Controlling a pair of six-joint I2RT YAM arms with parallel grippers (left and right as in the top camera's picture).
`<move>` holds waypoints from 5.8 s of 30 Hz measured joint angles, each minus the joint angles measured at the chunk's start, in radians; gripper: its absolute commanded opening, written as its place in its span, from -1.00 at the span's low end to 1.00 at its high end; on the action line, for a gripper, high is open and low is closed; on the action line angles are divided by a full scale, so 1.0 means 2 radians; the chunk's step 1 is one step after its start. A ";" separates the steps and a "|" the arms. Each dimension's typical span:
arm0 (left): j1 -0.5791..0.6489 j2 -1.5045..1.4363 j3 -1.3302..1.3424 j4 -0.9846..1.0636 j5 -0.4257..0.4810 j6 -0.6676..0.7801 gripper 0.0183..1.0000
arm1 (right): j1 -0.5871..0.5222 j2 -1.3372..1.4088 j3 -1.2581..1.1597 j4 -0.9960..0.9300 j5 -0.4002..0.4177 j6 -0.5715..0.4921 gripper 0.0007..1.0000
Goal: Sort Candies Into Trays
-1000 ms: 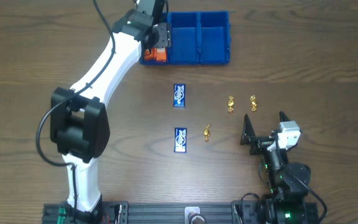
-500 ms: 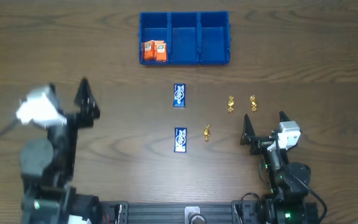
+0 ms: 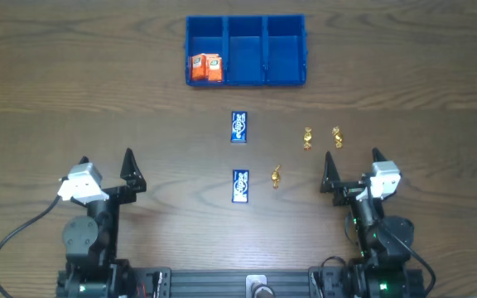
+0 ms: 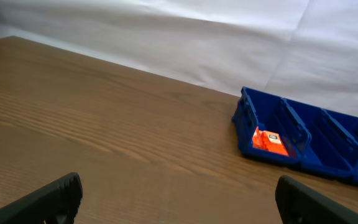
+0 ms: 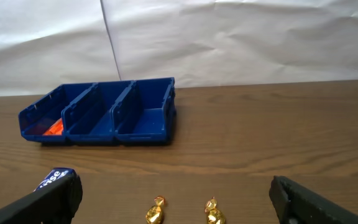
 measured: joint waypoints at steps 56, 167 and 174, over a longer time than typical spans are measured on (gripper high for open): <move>0.000 -0.001 0.001 -0.003 0.003 0.004 1.00 | 0.409 0.887 0.521 -0.334 0.056 0.353 0.94; 0.000 -0.001 0.001 -0.003 0.003 0.005 1.00 | 0.216 1.116 1.072 -0.399 0.177 0.105 -0.50; 0.000 -0.001 0.001 -0.003 0.003 0.005 1.00 | 0.204 1.181 1.072 -0.376 0.152 0.105 -0.50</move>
